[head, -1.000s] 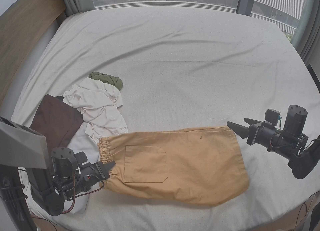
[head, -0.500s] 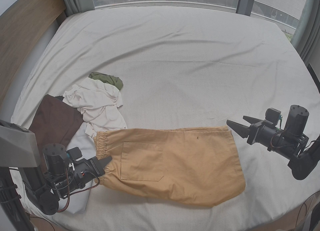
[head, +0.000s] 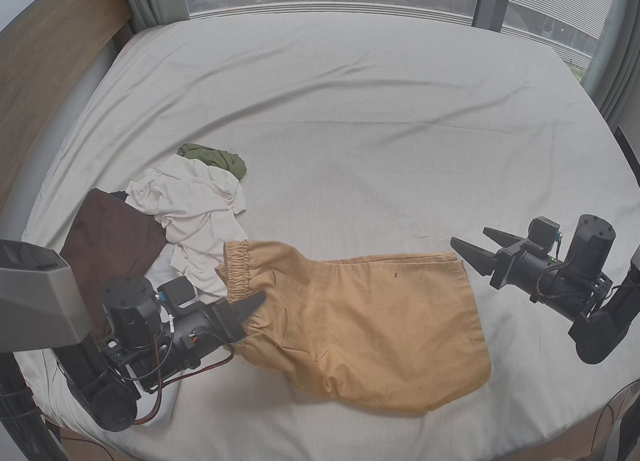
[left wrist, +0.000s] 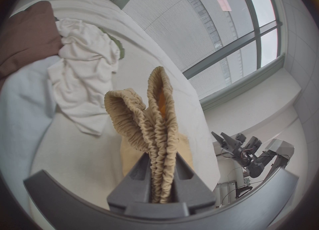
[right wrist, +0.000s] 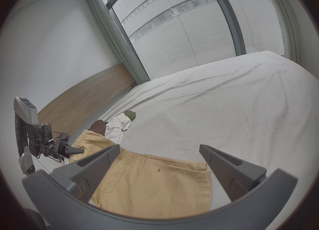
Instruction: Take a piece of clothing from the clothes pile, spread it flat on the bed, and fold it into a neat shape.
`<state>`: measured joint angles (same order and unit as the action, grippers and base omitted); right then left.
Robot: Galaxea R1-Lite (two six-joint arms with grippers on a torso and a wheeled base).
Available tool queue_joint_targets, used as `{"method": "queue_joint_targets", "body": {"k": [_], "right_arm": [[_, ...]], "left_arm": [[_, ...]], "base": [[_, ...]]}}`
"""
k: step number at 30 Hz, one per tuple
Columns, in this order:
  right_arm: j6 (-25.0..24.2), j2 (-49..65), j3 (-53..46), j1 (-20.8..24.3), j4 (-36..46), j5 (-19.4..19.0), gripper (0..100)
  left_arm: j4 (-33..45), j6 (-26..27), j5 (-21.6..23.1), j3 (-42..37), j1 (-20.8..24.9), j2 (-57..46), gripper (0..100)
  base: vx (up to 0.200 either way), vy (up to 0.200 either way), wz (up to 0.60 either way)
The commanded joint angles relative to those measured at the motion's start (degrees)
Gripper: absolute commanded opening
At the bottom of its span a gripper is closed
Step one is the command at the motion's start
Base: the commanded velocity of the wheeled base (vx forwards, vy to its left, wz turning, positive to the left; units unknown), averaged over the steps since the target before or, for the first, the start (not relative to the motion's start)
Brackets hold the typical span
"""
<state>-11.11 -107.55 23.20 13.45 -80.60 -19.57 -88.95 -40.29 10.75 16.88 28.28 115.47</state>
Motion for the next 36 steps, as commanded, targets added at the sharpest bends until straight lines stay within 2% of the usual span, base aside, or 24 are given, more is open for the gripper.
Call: {"method": "queue_joint_targets", "body": {"k": [1, 8, 21, 36], "right_arm": [[-0.1, 1.0, 0.0, 0.0, -0.1, -0.1, 100], [-0.4, 5.8, 0.4, -0.3, 1.1, -0.5, 100], [-0.4, 7.4, 0.2, -0.8, 2.4, -1.2, 100], [-0.4, 7.4, 0.4, -0.8, 2.3, -1.3, 100]], "left_arm": [[-0.1, -0.1, 0.1, 2.2, 2.6, 0.4, 0], [-0.1, -2.5, 0.2, 5.2, 5.8, 1.7, 0], [-0.1, -2.9, 0.1, 13.3, 11.8, 7.9, 0], [-0.1, -2.9, 0.3, 18.7, 15.1, 11.8, 0]], "base": [[0.0, 0.0, 0.0], [0.0, 0.0, 0.0], [0.0, 0.0, 0.0], [0.0, 0.0, 0.0]]}}
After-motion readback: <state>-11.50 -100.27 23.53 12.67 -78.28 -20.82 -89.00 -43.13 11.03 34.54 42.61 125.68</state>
